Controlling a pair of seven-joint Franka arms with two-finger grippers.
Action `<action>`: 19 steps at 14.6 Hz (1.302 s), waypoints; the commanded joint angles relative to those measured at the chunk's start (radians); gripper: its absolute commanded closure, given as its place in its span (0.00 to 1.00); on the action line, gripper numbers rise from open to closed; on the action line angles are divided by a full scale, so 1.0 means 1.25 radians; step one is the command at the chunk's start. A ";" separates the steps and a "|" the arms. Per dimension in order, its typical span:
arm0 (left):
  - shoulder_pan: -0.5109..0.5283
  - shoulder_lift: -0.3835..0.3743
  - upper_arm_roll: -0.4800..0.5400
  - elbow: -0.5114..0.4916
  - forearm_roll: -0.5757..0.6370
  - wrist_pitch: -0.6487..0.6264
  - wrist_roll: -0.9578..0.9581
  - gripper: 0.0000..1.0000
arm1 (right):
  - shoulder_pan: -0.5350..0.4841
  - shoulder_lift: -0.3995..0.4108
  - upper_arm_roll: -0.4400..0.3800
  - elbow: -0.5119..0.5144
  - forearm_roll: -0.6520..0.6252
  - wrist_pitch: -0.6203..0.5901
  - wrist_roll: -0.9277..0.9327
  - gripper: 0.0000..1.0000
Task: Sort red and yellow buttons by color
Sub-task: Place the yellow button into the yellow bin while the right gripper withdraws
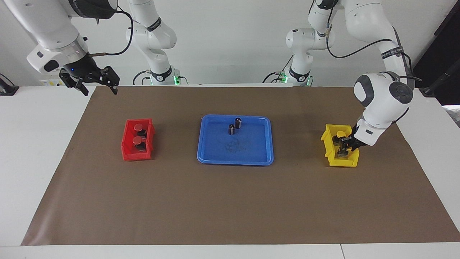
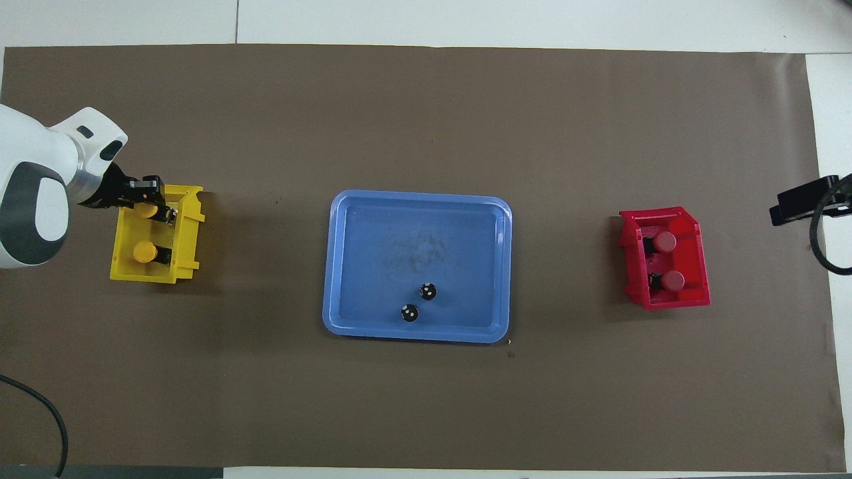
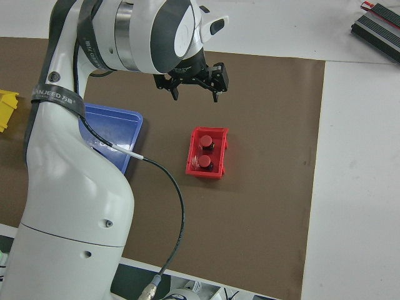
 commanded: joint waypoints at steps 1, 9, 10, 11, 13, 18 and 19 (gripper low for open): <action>0.001 -0.032 -0.002 -0.052 -0.006 0.029 0.014 0.99 | 0.005 -0.011 0.001 -0.013 -0.002 -0.010 0.006 0.00; 0.009 -0.038 -0.002 -0.087 -0.006 0.078 0.026 0.57 | 0.006 -0.011 0.006 -0.013 0.001 -0.010 0.006 0.00; 0.009 -0.038 -0.002 -0.086 -0.006 0.078 0.026 0.53 | 0.006 -0.011 0.006 -0.013 0.001 -0.010 0.006 0.00; 0.009 -0.038 -0.002 -0.084 -0.006 0.078 0.026 0.49 | 0.006 -0.011 0.006 -0.013 0.001 -0.010 0.006 0.00; 0.008 -0.037 -0.002 -0.076 -0.006 0.069 0.026 0.41 | 0.006 -0.011 0.006 -0.013 0.002 -0.010 0.006 0.00; 0.015 -0.038 0.000 0.032 -0.006 -0.070 0.029 0.35 | 0.006 -0.011 0.006 -0.013 0.002 -0.010 0.007 0.00; 0.022 -0.037 0.000 0.073 -0.006 -0.121 0.040 0.35 | 0.006 -0.011 0.006 -0.013 0.002 -0.010 0.006 0.00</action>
